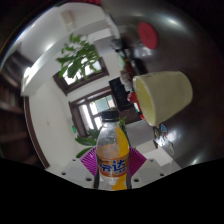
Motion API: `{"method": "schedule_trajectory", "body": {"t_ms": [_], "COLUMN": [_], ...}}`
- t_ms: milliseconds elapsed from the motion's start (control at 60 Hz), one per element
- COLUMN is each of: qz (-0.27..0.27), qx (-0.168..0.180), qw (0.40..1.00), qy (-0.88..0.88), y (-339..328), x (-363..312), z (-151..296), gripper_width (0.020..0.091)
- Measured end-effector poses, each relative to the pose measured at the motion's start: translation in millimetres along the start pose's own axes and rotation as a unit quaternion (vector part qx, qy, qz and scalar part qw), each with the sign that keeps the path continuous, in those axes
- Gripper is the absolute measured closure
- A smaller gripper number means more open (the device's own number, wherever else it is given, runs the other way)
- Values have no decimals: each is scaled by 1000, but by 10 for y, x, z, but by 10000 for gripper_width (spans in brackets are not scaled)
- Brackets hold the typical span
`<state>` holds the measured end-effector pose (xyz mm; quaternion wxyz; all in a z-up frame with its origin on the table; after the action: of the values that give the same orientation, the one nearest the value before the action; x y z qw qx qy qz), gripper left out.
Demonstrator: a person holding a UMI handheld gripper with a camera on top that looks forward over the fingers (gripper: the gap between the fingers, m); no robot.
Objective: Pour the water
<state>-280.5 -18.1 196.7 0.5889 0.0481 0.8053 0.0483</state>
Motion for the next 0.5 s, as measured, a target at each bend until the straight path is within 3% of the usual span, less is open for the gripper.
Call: {"method": "schedule_trajectory", "body": {"t_ms": [200, 500], "qz": [-16, -37], "qx": [34, 5], "qw": [992, 999], "qy": [123, 28], "y": [-190, -156], "x": [248, 242], "z": [27, -159], "gripper_width": [738, 741]}}
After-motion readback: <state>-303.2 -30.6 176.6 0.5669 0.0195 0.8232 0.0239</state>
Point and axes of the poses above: the point between the fingertips, and its own axes, seen from behind it with the camera up: x to the right, z up, y forward, the way the camera looks, the point moved 3 cm from there along -y, backward, against the way the camera looks, and after that the axes turned 2 degrees about -y, right-handed, at the moved point
